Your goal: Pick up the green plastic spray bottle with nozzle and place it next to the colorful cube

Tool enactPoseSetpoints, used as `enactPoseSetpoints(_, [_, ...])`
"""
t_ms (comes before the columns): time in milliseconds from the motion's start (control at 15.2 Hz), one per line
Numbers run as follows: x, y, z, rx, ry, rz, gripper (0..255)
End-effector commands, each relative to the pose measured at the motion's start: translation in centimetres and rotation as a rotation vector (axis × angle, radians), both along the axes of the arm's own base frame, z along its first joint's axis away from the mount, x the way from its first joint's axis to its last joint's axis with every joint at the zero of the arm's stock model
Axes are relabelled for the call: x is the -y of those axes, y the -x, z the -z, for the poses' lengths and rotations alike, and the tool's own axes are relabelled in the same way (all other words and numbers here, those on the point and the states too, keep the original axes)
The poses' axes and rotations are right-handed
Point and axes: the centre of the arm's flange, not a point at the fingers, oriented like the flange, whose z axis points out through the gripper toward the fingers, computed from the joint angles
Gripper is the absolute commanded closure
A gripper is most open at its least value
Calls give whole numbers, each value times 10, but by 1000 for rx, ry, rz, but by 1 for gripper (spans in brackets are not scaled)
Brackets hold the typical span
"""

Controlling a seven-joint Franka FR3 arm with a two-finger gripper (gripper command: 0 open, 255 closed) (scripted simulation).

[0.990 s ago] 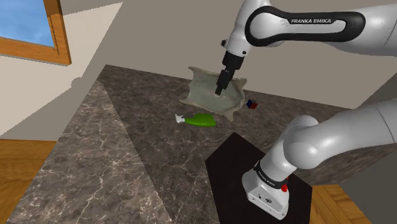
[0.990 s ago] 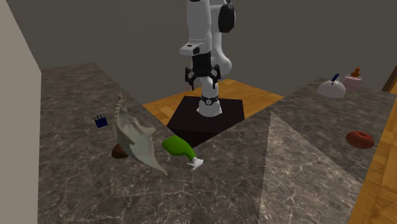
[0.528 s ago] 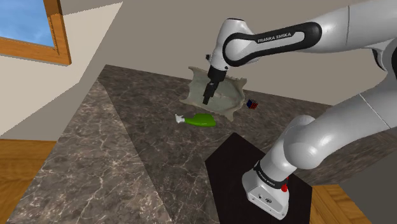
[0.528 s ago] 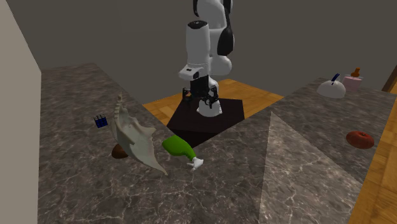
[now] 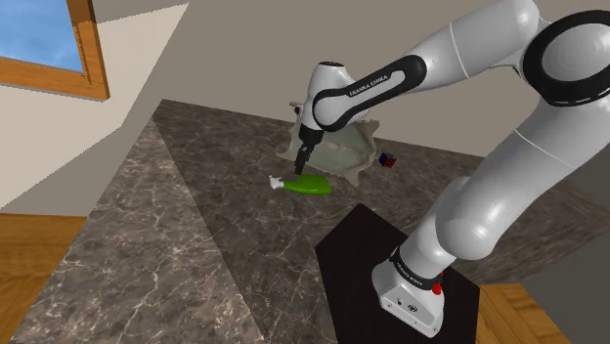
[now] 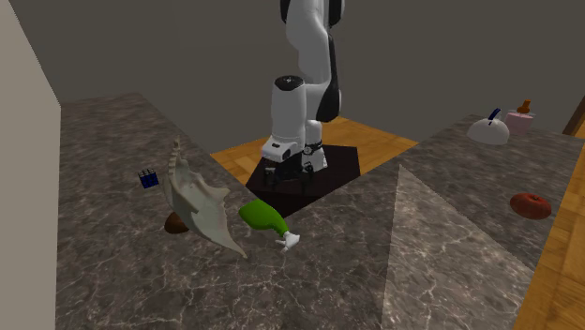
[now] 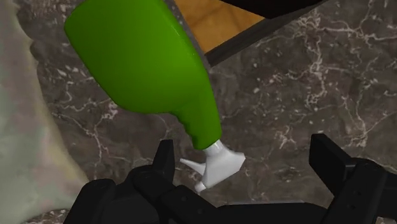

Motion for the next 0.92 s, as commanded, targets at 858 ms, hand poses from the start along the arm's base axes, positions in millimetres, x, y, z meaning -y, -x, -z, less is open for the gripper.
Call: enactPoseSetpoints(858, [2,-43,113,9,35,-85,0])
